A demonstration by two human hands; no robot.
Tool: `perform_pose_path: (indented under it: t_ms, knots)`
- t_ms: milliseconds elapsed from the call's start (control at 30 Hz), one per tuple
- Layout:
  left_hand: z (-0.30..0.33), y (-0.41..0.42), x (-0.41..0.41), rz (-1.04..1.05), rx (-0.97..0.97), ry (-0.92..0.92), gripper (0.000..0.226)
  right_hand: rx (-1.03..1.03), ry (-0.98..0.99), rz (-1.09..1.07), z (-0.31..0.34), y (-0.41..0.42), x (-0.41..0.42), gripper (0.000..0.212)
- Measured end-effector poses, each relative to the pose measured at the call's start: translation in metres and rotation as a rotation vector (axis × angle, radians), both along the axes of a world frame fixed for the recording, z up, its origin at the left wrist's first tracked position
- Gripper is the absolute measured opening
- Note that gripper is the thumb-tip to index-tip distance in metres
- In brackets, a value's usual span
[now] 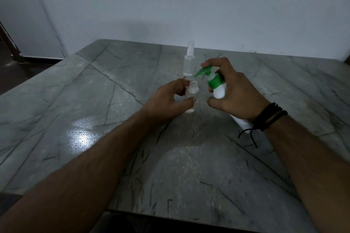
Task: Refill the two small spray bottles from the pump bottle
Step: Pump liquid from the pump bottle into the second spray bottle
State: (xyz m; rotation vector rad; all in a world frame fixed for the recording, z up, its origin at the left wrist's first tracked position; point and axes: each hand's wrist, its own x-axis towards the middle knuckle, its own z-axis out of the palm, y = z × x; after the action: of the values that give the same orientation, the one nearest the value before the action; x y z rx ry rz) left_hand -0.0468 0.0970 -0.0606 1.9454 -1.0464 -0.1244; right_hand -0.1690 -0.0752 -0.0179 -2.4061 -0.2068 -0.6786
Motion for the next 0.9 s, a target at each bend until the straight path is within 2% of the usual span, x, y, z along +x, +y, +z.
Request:
perform_pose_path:
  t_ms: [200, 433, 633, 833, 900]
  knots:
    - [0.0002, -0.0005, -0.0004, -0.004, -0.001, 0.000, 0.044, 0.028, -0.003, -0.013, 0.0013, -0.0019, 0.0005, 0.062]
    - [0.0013, 0.0003, -0.0027, -0.009, -0.037, 0.010, 0.042, 0.005, -0.002, -0.004, 0.0002, 0.0001, -0.0004, 0.073]
    - [0.0020, -0.0001, -0.0022, -0.010, 0.000, -0.005, 0.045, 0.040, -0.004, -0.011, 0.0015, -0.0029, 0.0001, 0.062]
    - [0.0010, 0.0002, -0.0015, -0.007, -0.017, -0.003, 0.044, 0.017, -0.003, 0.007, 0.0007, -0.0009, -0.0004, 0.074]
    - [0.0011, -0.0003, -0.0015, -0.003, -0.007, -0.003, 0.044, 0.009, -0.010, 0.010, 0.0007, -0.0015, -0.0002, 0.072]
